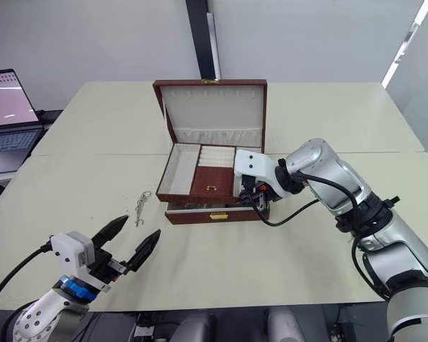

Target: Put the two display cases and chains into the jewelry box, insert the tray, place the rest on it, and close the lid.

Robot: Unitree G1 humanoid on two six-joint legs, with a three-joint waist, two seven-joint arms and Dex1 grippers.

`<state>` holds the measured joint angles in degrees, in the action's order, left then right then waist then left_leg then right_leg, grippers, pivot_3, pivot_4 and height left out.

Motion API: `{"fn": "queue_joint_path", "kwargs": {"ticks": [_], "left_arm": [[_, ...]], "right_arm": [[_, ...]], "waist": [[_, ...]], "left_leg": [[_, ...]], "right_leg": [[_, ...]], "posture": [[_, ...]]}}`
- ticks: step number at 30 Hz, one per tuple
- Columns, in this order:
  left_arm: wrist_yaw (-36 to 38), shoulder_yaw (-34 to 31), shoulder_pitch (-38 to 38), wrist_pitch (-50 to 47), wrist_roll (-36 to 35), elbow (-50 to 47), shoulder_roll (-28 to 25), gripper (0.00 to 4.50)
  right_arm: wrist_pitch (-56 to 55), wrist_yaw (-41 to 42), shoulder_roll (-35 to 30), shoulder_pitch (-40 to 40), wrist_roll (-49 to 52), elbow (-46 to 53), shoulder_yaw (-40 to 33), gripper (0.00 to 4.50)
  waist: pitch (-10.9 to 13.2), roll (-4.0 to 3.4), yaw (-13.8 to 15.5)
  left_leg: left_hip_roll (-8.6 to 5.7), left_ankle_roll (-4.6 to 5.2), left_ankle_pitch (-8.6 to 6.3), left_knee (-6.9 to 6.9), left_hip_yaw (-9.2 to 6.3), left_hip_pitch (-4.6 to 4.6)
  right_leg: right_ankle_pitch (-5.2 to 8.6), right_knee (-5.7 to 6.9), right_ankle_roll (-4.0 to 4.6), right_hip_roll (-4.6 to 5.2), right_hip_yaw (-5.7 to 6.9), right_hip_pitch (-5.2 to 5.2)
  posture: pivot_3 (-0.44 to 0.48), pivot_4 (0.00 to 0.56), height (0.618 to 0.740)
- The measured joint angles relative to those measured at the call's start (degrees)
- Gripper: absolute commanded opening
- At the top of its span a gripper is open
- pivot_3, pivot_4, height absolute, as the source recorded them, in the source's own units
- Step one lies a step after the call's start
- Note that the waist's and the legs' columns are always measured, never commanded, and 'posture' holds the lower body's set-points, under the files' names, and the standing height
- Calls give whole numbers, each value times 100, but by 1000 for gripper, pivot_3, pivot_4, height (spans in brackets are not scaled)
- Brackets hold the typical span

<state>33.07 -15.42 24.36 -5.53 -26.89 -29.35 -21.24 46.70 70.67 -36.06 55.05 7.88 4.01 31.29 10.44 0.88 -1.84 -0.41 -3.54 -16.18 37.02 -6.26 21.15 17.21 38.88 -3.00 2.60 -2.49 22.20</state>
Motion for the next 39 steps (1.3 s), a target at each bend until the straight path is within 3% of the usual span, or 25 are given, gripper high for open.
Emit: {"fn": "queue_joint_path", "kwargs": {"ticks": [18, 39], "left_arm": [[-122, 143, -102, -29, 67, -14, 10, 4500], [-332, 168, -264, -339, 113, -254, -11, 4500]], "right_arm": [[-32, 147, -157, -40, -145, 155, 148, 12], [-817, 276, -126, -85, -458, -219, 246, 12]], "waist": [[0, 0, 6], [-1, 1, 2]], "left_leg": [[-1, 0, 0, -1, -1, 1], [0, 0, 0, -1, -1, -2]], "right_leg": [[0, -1, 0, 0, 1, 0], [0, -1, 0, 0, 1, -2]], "posture": [[0, 150, 740], [0, 150, 740]]}}
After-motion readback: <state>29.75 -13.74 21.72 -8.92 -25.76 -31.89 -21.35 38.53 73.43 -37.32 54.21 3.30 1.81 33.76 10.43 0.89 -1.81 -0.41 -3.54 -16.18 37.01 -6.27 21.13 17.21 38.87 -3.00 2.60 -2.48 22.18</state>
